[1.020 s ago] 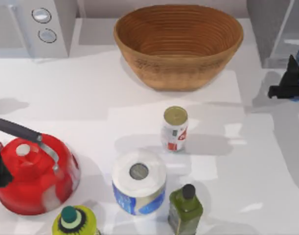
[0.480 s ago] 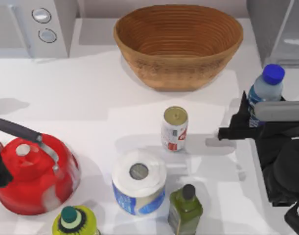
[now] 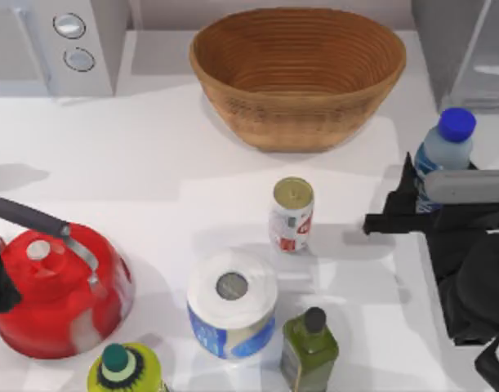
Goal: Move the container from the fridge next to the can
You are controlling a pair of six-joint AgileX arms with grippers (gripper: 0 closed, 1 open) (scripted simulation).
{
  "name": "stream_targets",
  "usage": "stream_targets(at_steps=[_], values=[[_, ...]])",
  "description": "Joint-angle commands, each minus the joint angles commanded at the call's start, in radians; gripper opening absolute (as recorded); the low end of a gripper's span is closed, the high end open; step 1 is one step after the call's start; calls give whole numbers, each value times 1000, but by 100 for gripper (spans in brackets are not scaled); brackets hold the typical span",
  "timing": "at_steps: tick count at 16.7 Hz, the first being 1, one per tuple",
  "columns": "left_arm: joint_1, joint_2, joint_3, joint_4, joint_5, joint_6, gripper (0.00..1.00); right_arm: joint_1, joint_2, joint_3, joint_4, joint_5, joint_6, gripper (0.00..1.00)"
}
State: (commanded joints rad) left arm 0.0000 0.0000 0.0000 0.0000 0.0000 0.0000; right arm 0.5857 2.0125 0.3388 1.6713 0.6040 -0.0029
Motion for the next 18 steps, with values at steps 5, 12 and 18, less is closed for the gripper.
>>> stream_targets(at_steps=[5,12,18], values=[[0,0,0,0,0,0,100,0,0,0,0,0,0,30],[0,0,0,0,0,0,100,0,0,0,0,0,0,83],[0,0,0,0,0,0,100,0,0,0,0,0,0,100]])
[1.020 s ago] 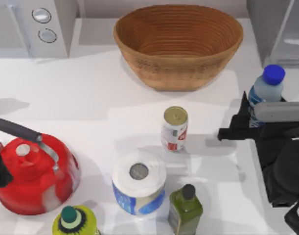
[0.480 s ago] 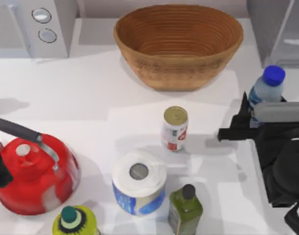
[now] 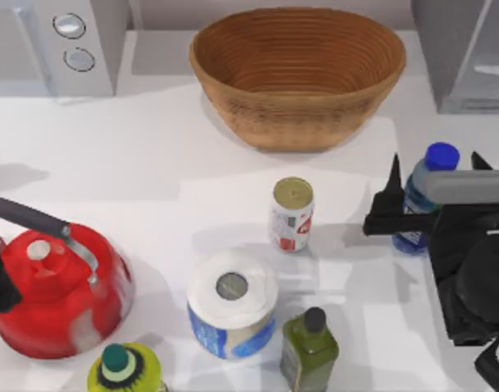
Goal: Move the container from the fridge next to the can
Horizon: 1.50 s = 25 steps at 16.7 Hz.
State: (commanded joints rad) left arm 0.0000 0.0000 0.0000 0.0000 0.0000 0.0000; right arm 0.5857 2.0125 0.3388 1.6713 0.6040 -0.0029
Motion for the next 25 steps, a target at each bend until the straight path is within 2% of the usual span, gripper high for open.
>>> stream_targets(at_steps=[6,12,17,21,25], values=[[0,0,0,0,0,0,100,2,-1,-3,3,3,0,100],[0,0,0,0,0,0,100,78,-18,-96,77,79,0,100],[0,0,0,0,0,0,100,71,-24,-96,70,69,0,100],[0,0,0,0,0,0,100,32,-170,-135,-27,-37,2,100],[0,0,0,0,0,0,100,-54,-460,-203,-279,-204,9,100]])
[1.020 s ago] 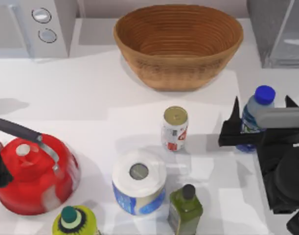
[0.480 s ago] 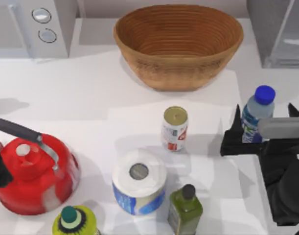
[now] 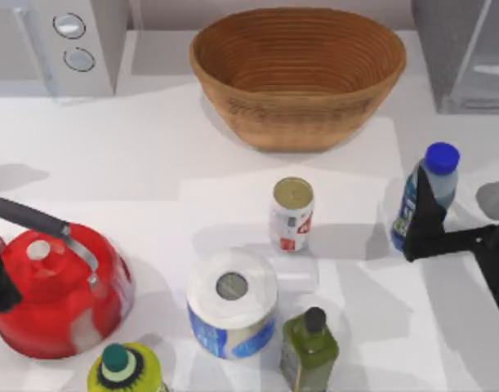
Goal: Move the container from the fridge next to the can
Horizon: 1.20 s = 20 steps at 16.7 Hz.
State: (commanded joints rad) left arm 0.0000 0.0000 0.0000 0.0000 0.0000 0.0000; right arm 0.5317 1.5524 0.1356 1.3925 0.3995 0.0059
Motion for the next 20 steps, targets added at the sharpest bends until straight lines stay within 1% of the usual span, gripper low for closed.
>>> stream_targets(at_steps=[5,10,15,18,20], values=[[0,0,0,0,0,0,100,-170,-498,-92,-448,-203,9,100],[0,0,0,0,0,0,100,-354,-1008,-148,-895,-340,12,100],[0,0,0,0,0,0,100,-485,-1391,-155,-1244,-392,3,100],[0,0,0,0,0,0,100,-521,-1516,-143,-1360,-398,-3,100],[0,0,0,0,0,0,100,-531,-1550,-136,-1390,-399,-6,100]])
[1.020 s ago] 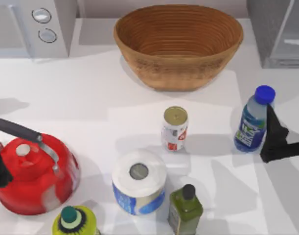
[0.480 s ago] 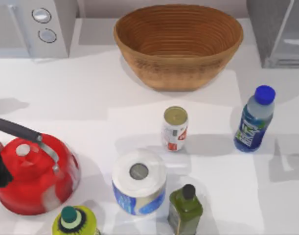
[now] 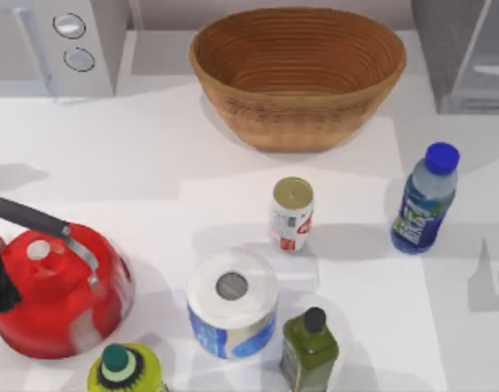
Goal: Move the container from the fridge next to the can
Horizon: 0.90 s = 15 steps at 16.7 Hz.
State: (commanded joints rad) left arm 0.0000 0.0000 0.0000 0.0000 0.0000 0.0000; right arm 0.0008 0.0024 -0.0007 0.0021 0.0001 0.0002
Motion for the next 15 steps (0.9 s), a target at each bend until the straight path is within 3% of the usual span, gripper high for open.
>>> stream_targets(at_steps=[8,11,15], values=[[0,0,0,0,0,0,100,1,-28,23,-34,2,-1,100],[0,0,0,0,0,0,100,-2,-117,97,-162,4,-3,100],[0,0,0,0,0,0,100,-1,-286,235,-469,2,-6,100]])
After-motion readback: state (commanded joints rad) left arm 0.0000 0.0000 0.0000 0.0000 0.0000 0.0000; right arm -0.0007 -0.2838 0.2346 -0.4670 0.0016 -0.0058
